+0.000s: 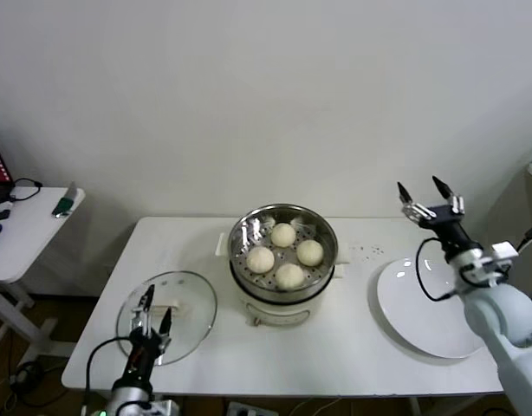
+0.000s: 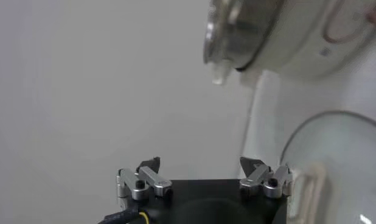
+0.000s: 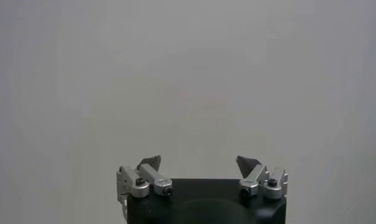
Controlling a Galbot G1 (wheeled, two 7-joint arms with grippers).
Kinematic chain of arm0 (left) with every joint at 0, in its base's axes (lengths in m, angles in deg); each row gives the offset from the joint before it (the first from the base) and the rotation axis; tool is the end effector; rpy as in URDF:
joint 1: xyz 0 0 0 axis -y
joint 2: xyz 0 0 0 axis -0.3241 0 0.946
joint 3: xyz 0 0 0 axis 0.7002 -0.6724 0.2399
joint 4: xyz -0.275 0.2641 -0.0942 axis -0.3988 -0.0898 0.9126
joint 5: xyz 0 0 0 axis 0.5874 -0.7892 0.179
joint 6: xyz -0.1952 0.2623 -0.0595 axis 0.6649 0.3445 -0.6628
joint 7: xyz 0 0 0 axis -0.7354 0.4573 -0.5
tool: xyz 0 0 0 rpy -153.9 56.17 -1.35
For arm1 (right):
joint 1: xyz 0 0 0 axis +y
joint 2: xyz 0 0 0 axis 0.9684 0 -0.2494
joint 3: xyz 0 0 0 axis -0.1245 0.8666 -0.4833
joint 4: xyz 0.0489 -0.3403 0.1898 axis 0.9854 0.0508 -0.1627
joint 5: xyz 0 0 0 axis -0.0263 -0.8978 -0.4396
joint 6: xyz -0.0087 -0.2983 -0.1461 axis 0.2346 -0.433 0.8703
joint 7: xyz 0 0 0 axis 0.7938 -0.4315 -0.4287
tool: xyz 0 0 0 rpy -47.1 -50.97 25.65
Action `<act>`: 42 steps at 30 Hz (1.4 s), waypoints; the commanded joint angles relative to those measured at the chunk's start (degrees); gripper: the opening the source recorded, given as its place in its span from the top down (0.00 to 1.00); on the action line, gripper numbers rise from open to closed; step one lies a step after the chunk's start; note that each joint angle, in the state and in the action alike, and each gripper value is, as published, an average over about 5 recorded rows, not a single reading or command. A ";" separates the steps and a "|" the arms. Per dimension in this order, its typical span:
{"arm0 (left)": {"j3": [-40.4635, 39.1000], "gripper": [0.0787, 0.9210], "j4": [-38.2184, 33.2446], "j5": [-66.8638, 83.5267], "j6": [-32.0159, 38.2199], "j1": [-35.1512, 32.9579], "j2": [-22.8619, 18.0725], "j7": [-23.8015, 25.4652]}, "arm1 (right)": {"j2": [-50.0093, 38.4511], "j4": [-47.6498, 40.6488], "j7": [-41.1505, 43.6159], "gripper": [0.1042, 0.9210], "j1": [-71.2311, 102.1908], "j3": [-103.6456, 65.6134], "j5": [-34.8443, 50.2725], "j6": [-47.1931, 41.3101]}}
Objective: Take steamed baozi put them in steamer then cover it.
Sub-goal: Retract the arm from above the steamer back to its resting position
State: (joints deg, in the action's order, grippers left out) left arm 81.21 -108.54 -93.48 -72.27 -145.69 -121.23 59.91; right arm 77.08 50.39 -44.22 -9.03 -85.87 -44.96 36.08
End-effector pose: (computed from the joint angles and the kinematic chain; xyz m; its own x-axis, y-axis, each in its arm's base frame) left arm 0.0978 0.0577 -0.3568 -0.9960 -0.0314 0.0838 0.0786 0.1422 0.9867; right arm 0.2974 -0.2111 -0.2426 -0.9717 -0.1604 -0.1734 -0.1567 0.9870 -0.0353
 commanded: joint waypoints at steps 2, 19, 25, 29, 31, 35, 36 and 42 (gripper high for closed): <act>-3.20 0.12 17.05 -16.29 0.12 6.56 -1.52 -3.52 | 11.12 8.46 3.26 0.12 24.53 -21.33 -4.12 -3.58; -1.83 0.12 29.72 -18.80 0.11 18.39 -2.26 -4.80 | 13.14 9.07 6.63 0.12 27.57 -24.84 -4.92 -3.00; -1.52 0.12 29.92 -16.59 -0.45 20.19 -1.29 -4.89 | 13.45 8.98 7.27 0.12 27.58 -24.66 -5.75 -2.65; -1.46 0.12 30.64 -15.45 -0.45 21.65 -0.91 -5.03 | 13.57 8.85 7.75 0.12 27.55 -24.45 -6.41 -2.36; -1.62 0.12 31.16 -14.94 -0.42 22.34 -0.68 -4.99 | 13.63 8.80 8.03 0.12 27.54 -24.38 -6.72 -2.23; -1.81 0.12 32.42 -14.32 -0.29 23.25 -0.53 -5.08 | 13.90 8.83 8.37 0.12 27.54 -24.37 -7.14 -1.96; -1.82 0.12 32.72 -14.11 -0.26 23.42 -0.51 -5.20 | 13.99 8.83 8.46 0.12 27.57 -24.38 -7.25 -1.87; -2.07 0.12 33.77 -12.68 -0.04 24.56 -0.39 -6.20 | 14.79 8.67 9.05 0.12 27.80 -24.39 -8.07 -1.25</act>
State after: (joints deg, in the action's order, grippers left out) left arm 79.23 -76.97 -107.74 -72.34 -123.45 -121.81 54.45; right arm 91.20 58.93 -35.74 18.11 -109.74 -52.20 34.54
